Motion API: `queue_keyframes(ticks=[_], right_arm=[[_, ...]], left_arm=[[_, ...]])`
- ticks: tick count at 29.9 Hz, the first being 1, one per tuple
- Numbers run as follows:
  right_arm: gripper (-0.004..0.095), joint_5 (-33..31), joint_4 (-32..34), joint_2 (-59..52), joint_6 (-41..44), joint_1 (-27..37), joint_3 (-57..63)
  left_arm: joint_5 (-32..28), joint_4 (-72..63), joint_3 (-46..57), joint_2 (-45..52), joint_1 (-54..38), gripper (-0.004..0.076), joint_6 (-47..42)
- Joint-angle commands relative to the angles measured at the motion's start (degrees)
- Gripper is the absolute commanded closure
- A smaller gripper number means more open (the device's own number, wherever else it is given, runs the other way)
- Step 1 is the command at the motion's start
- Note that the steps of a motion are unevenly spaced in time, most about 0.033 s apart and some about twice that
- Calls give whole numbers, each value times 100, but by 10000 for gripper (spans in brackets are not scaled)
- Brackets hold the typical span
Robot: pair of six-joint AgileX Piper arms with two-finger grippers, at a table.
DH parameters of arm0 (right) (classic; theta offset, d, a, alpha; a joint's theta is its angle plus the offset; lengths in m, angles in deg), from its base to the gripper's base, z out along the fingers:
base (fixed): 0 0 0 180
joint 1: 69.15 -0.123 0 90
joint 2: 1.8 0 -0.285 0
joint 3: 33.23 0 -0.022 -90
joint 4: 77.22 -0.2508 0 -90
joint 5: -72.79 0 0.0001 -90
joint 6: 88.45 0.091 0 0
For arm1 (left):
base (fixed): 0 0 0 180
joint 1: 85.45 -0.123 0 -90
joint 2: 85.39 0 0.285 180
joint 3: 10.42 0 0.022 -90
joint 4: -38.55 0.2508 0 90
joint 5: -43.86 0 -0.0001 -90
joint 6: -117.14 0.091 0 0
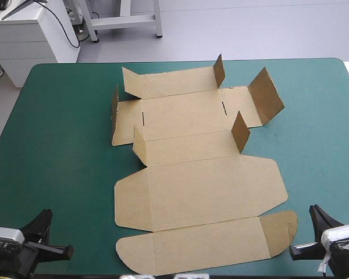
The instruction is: Fold the box
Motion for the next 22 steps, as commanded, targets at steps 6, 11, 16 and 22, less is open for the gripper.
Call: queue_keyframes(ticks=[6,11,16,22], right_arm=[[910,402,17,-154,-45,40,-175],[910,402,17,-154,-45,40,-175],[910,413,17,-154,-45,40,-175],[910,422,40,85,-118,40,-270]], left_arm=[[-431,-70,-124,38,9,731,3],[-431,-70,-124,38,9,731,3],[-431,-70,-124,38,9,731,3],[-431,-70,-124,38,9,731,14]])
